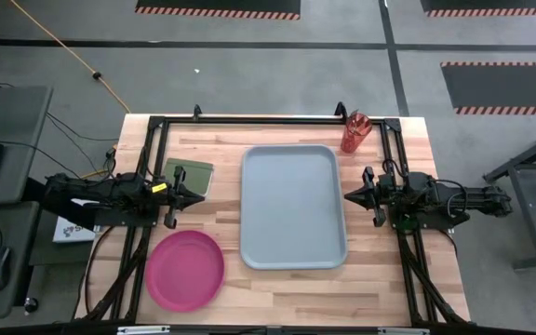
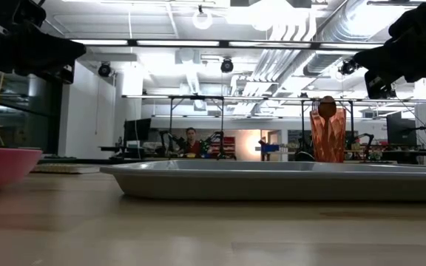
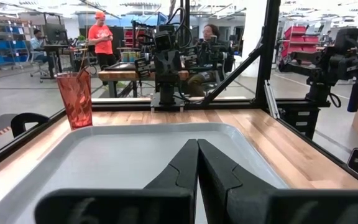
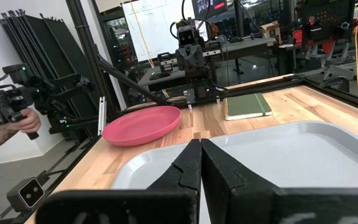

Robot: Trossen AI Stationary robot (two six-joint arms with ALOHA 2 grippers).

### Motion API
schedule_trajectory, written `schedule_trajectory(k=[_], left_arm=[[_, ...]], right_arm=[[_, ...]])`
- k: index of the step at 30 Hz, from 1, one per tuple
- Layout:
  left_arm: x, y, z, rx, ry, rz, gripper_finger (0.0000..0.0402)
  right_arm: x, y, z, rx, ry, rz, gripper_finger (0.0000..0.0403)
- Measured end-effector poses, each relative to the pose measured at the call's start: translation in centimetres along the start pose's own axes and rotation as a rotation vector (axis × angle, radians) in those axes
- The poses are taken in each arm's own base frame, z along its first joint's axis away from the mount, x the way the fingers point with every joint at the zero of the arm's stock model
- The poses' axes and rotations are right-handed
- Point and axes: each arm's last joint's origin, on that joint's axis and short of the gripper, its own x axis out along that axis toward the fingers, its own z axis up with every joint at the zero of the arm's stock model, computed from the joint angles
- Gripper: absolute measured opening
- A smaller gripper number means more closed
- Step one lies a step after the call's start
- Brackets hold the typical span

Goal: Pick and place plate/cup/fork/spoon on tray
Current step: Put the pink plate on the gray tray

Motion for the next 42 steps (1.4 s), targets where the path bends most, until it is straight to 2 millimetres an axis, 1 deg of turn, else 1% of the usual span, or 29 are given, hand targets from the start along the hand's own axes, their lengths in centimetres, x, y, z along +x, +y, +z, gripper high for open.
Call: schedule_trajectory(k=[10,14,17,21,24,27,29,32,36,39,42], left_arm=[[0.0,0.3,0.5,-0.009,-0.052,0.1,0.0],[0.1,0.5,1.2,-0.08,-0.126,0.186,0.0009],[0.4,0.6,1.4,-0.084,-0.132,0.214,0.0034],[1.2,0.7,1.2,-0.092,-0.079,0.269,0.0086],[2.0,0.7,2.2,-0.096,-0.04,0.301,0.0131],[3.3,0.7,3.9,-0.083,0.012,0.3,0.0173],[4.4,0.5,5.1,-0.068,0.09,0.284,0.0196],[6.0,0.2,6.5,-0.057,0.287,0.2,0.0221],[7.8,-0.5,8.0,-0.114,0.561,0.067,0.0232],[8.8,-1.6,8.0,-0.189,0.744,-0.02,0.0231],[9.6,-3.1,7.0,-0.235,0.888,-0.084,0.023]], right_arm=[[0.0,0.0,0.0,0.0,0.0,0.0,0.0],[0.0,0.0,0.0,0.0,0.0,0.0,0.0],[0.0,0.0,0.0,0.0,0.0,0.0,0.0],[0.0,0.0,0.0,0.0,0.0,0.0,0.0],[0.0,0.0,0.0,0.0,0.0,0.0,0.0],[0.0,0.0,0.0,0.0,0.0,0.0,0.0],[0.0,0.0,0.0,0.0,0.0,0.0,0.0],[0.0,0.0,0.0,0.0,0.0,0.0,0.0],[0.0,0.0,0.0,0.0,0.0,0.0,0.0],[0.0,0.0,0.0,0.0,0.0,0.0,0.0],[0.0,0.0,0.0,0.0,0.0,0.0,0.0]])
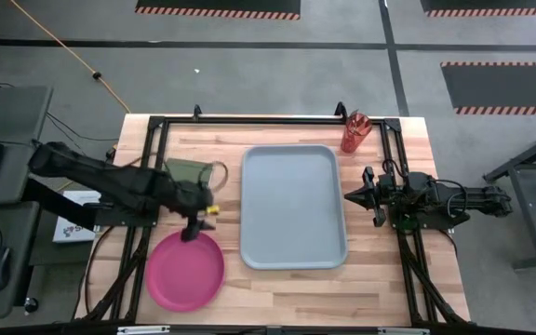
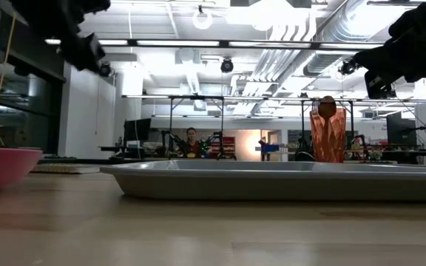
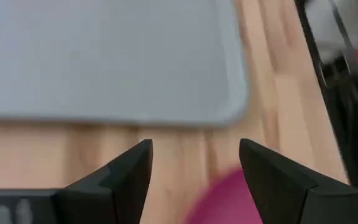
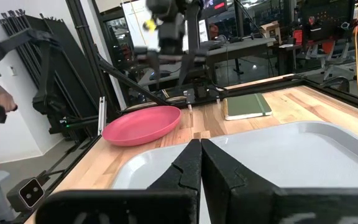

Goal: Pick and place plate/cup/fork/spoon on tray
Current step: Put the pink plate on the gray tray

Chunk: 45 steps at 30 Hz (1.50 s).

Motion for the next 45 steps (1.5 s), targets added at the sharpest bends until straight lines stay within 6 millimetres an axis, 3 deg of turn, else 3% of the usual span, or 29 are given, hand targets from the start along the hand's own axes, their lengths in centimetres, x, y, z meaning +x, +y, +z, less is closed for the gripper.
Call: schedule_trajectory(k=[6,14,30,34,43,45], left_arm=[[3.5,-1.5,-2.1,0.065,0.279,0.009,0.023],[7.1,-1.6,-3.3,0.247,0.42,0.11,0.023],[10.5,-1.2,-5.3,0.225,0.646,0.057,0.0224],[10.3,-1.2,-5.2,0.23,0.639,0.061,0.0189],[9.2,-1.0,-3.4,0.267,0.642,0.06,0.0021],[8.8,-1.0,-2.7,0.259,0.659,0.059,0.001]], right_arm=[[0.0,0.0,0.0,0.0,0.0,0.0,0.0],[0.0,0.0,0.0,0.0,0.0,0.0,0.0],[0.0,0.0,0.0,0.0,0.0,0.0,0.0],[0.0,0.0,0.0,0.0,0.0,0.0,0.0],[0.0,0.0,0.0,0.0,0.0,0.0,0.0],[0.0,0.0,0.0,0.0,0.0,0.0,0.0]])
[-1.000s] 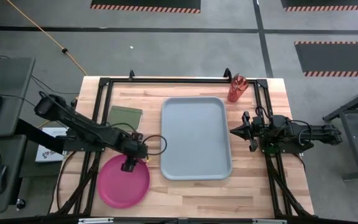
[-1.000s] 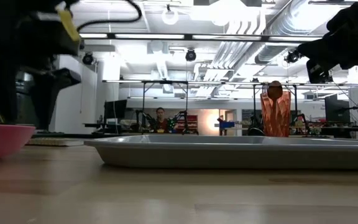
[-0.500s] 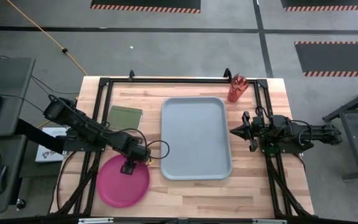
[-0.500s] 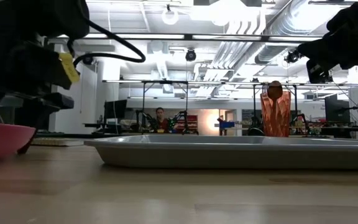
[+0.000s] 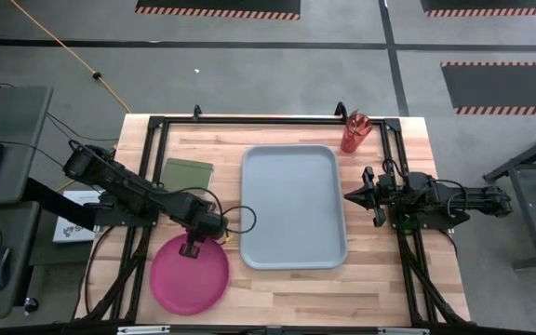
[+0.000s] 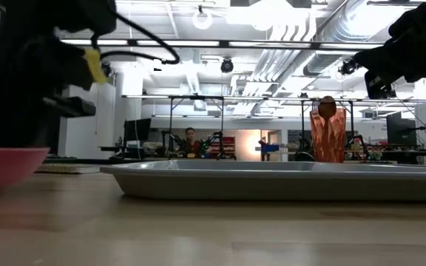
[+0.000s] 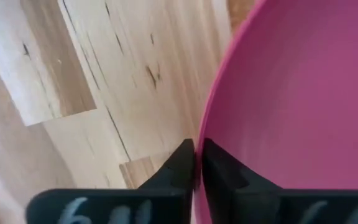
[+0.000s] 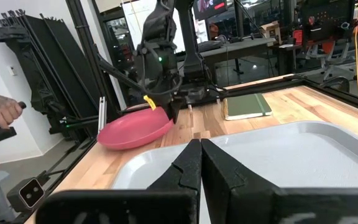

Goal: Pick and place plate/cup/fork/spoon on tray
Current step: Put the pink plate on the gray tray

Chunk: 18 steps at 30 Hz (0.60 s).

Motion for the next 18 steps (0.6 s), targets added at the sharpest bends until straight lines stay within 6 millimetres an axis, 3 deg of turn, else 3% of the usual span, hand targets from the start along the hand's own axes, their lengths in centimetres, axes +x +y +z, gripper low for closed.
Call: schedule_trajectory(k=[11,18], left_arm=[[-4.6,0.7,2.0,-0.005,-0.004,0.012,0.0004],[-9.6,0.6,3.8,-0.006,-0.083,-0.001,0.0003]], right_arm=[[0.0,0.0,0.0,0.0,0.0,0.0,0.0],[0.0,0.0,0.0,0.0,0.0,0.0,0.0]])
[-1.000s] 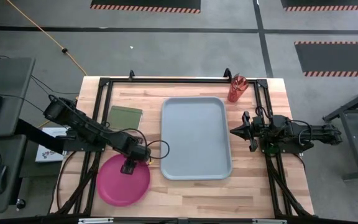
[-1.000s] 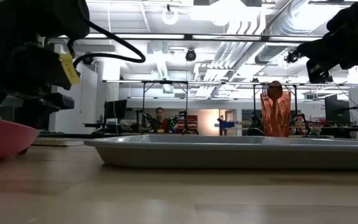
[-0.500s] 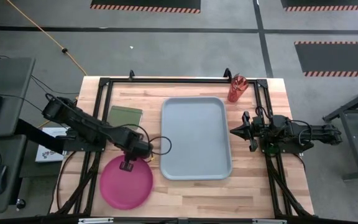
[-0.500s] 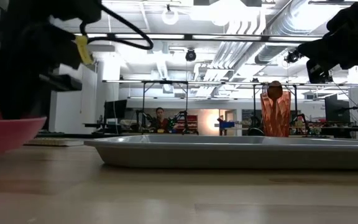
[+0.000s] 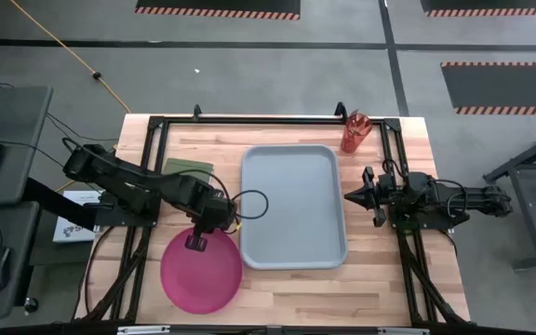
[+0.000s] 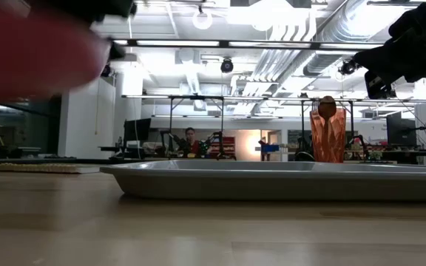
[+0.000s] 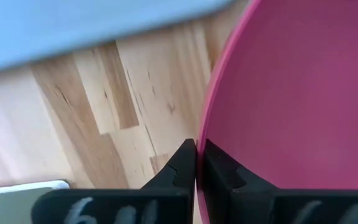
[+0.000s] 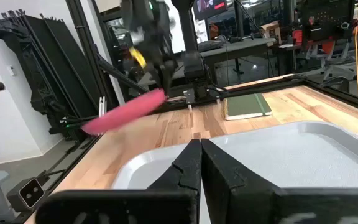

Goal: Pick and place plate/cup/fork/spoon on tray
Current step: Put the pink plate on the gray tray

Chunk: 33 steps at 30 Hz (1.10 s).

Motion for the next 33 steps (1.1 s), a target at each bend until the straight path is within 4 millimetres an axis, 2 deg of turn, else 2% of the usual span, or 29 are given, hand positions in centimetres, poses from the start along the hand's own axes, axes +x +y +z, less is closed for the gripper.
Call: schedule_trajectory(k=[6,8,10,14,19,23,27,33], left_arm=[[-5.9,0.7,3.3,0.009,-0.29,0.073,0.0002],[-6.7,1.8,4.6,0.037,-0.367,0.132,0.0001],[-6.7,3.2,5.7,0.046,-0.396,0.181,0.0001],[-5.3,6.7,8.4,0.004,-0.438,0.22,0.0001],[-1.4,11.1,11.5,-0.119,-0.385,0.236,0.0001],[1.1,13.6,13.3,-0.202,-0.364,0.235,0.0001],[3.3,15.2,13.7,-0.268,-0.311,0.22,0.0001],[4.3,16.4,13.7,-0.341,-0.297,0.224,0.0004]], right_arm=[[0.0,0.0,0.0,0.0,0.0,0.0,0.0],[0.0,0.0,0.0,0.0,0.0,0.0,0.0],[0.0,0.0,0.0,0.0,0.0,0.0,0.0],[0.0,0.0,0.0,0.0,0.0,0.0,0.0],[0.0,0.0,0.0,0.0,0.0,0.0,0.0],[0.0,0.0,0.0,0.0,0.0,0.0,0.0],[0.0,0.0,0.0,0.0,0.0,0.0,0.0],[0.0,0.0,0.0,0.0,0.0,0.0,0.0]])
